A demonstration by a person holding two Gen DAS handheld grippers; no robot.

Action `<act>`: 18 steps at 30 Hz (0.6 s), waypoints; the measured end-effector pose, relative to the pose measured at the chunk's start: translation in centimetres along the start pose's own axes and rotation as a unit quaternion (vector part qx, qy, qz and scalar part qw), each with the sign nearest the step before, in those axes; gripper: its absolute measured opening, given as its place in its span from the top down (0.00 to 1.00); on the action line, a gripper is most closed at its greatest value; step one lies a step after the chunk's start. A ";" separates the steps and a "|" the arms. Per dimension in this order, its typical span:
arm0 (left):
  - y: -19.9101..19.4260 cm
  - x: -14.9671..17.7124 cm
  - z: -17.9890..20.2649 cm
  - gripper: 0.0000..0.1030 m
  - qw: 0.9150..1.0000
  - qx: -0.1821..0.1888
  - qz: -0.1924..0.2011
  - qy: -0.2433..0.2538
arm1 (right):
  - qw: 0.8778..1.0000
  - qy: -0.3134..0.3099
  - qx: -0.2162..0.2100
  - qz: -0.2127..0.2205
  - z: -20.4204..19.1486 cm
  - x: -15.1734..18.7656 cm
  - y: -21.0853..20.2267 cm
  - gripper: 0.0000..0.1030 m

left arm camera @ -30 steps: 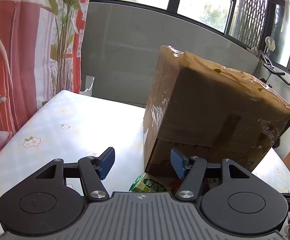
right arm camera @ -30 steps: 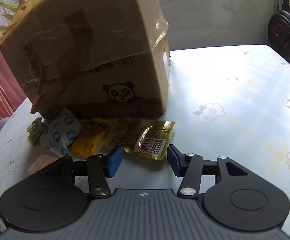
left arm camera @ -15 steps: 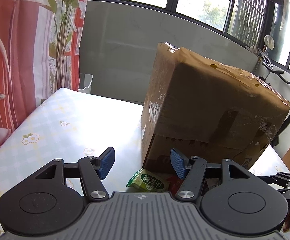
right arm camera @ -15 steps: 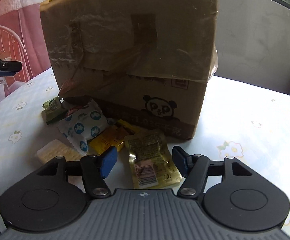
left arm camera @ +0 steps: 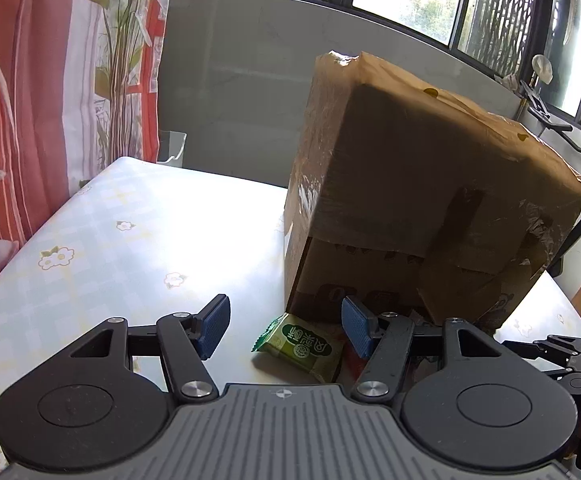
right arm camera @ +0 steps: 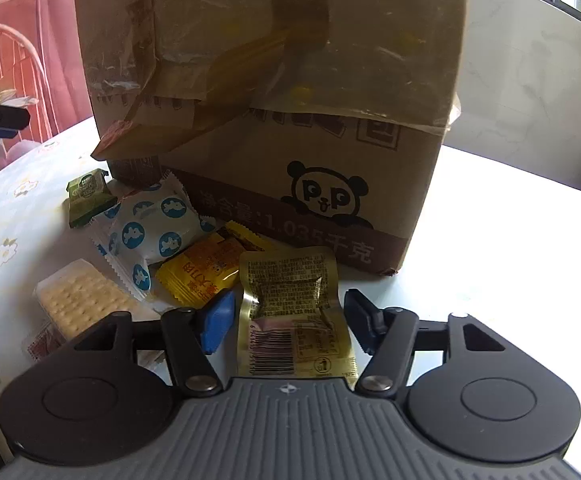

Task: Organize snacks
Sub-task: 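Grasp the gold foil packet with the right tool while the left tool approaches the green packet, then grasp the green square packet with the left tool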

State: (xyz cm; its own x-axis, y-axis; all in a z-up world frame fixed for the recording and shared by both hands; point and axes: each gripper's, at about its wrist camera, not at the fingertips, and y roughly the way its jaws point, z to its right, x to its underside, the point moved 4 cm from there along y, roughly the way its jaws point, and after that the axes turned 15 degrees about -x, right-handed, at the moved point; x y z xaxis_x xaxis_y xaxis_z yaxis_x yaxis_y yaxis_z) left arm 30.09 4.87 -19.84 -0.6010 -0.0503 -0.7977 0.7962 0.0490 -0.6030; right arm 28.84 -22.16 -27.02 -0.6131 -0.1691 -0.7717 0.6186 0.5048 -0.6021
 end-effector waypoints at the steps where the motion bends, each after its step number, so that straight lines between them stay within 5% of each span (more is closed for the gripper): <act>1: 0.1 0.2 0.1 0.38 1.000 0.001 -0.002 0.001 | 1.000 0.007 0.000 0.004 0.1 0.1 -0.1 0.44; 4: 0.3 0.8 0.5 0.38 1.000 0.003 -0.009 0.006 | 1.000 0.012 0.009 0.022 -0.1 0.4 -0.4 0.53; 18: 3.7 2.9 3.4 0.38 0.998 -0.001 -0.036 0.042 | 0.995 0.057 0.021 0.073 0.8 1.1 -2.6 0.54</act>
State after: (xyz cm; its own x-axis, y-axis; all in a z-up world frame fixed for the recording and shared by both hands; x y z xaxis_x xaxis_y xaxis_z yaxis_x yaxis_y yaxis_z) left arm 31.54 1.56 -24.33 -0.6604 0.0308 -0.7503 0.7507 0.0507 -0.6587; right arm 26.99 -24.29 -26.44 -0.5652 0.0020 -0.8250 0.7238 0.4811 -0.4946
